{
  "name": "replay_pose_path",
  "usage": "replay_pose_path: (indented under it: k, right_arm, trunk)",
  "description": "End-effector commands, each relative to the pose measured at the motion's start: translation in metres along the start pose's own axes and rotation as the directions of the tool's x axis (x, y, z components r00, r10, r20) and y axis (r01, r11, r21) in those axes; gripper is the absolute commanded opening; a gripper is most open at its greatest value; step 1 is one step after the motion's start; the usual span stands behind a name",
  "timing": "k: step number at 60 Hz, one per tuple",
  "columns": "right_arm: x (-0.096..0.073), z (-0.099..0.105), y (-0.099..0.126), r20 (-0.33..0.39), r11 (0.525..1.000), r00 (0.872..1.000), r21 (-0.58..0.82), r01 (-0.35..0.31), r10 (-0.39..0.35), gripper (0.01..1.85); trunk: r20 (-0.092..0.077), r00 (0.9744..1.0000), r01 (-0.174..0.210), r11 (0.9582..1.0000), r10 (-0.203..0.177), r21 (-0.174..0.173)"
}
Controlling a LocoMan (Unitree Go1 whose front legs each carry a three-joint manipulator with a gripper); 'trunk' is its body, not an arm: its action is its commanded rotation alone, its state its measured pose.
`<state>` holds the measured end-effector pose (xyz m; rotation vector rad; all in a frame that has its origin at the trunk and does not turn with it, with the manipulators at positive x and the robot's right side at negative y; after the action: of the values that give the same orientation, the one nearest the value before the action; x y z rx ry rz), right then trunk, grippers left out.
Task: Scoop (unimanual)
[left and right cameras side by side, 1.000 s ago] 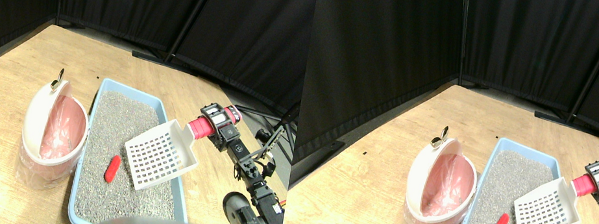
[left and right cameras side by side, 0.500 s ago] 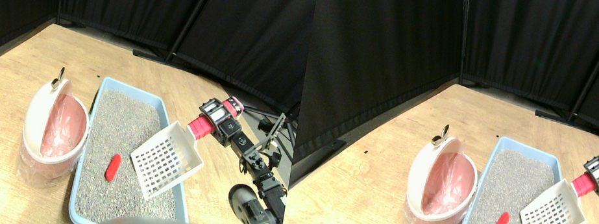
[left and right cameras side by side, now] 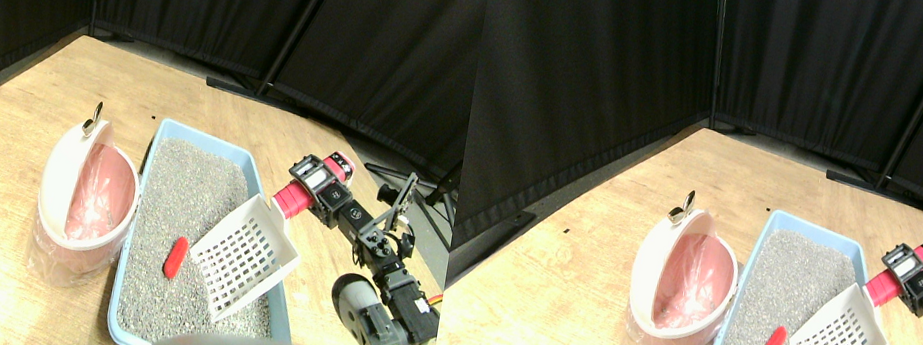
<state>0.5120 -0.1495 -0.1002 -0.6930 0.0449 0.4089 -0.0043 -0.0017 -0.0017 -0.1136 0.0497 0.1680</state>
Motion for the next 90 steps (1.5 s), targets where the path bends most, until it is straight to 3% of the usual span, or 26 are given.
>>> replay_pose_path:
  k: [1, 9, 21, 32, 39, 42, 46, 50, 54, 68, 74, 81, 84, 90]
  right_arm:
    - [0.005, 0.009, -0.003, 0.041, 0.999, 0.998, -0.018, 0.039, -0.039, 0.05]
    - [0.007, 0.006, -0.004, -0.018, 0.997, 0.996, -0.014, 0.081, -0.082, 0.05]
    - [0.008, 0.003, -0.004, -0.042, 0.992, 0.991, -0.027, 0.126, -0.127, 0.05]
    - [0.009, -0.001, 0.011, -0.073, 0.994, 0.992, 0.026, 0.106, -0.104, 0.05]
    - [0.008, -0.003, 0.025, -0.018, 0.998, 0.999, 0.055, 0.04, -0.039, 0.05]
    - [0.007, -0.005, 0.042, 0.02, 0.999, 1.0, 0.043, -0.012, 0.011, 0.05]
    - [0.006, -0.006, 0.057, 0.007, 0.996, 0.998, 0.065, -0.055, 0.055, 0.05]
    - [0.005, -0.01, 0.077, 0.049, 0.989, 0.994, 0.11, -0.103, 0.098, 0.05]
    - [0.005, -0.013, 0.098, 0.047, 0.977, 0.987, 0.137, -0.162, 0.157, 0.05]
    - [0.009, -0.019, 0.14, 0.052, 0.955, 0.97, 0.175, -0.241, 0.236, 0.05]
    - [0.011, -0.021, 0.143, 0.035, 0.95, 0.973, 0.214, -0.229, 0.227, 0.05]
    - [0.014, -0.021, 0.134, -0.027, 0.949, 0.983, 0.265, -0.168, 0.182, 0.05]
    - [0.015, -0.022, 0.127, -0.011, 0.949, 0.986, 0.275, -0.154, 0.164, 0.05]
    - [0.018, -0.028, 0.11, 0.001, 0.921, 0.994, 0.375, -0.105, 0.113, 0.22]
  trunk:
    - [-0.023, 0.9996, -0.018, 0.9998, 0.018, -0.007]
    - [-0.021, 0.9996, -0.02, 0.9998, 0.02, -0.005]
    - [-0.021, 0.9996, -0.019, 0.9998, 0.019, -0.003]
    - [-0.029, 0.9993, -0.023, 0.9997, 0.023, -0.002]
    - [-0.038, 0.9989, -0.027, 0.9996, 0.027, -0.005]
    - [-0.043, 0.9986, -0.031, 0.9995, 0.031, -0.008]
    - [-0.046, 0.9983, -0.038, 0.9992, 0.037, -0.014]
    - [-0.053, 0.9978, -0.042, 0.999, 0.041, -0.015]
    - [-0.06, 0.9974, -0.042, 0.999, 0.041, -0.016]
    - [-0.07, 0.9962, -0.055, 0.998, 0.053, -0.03]
    - [-0.069, 0.9961, -0.056, 0.998, 0.054, -0.028]
    - [-0.068, 0.9962, -0.056, 0.998, 0.054, -0.029]
    - [-0.066, 0.9966, -0.051, 0.9984, 0.049, -0.026]
    - [-0.064, 0.9973, -0.037, 0.9991, 0.036, -0.02]
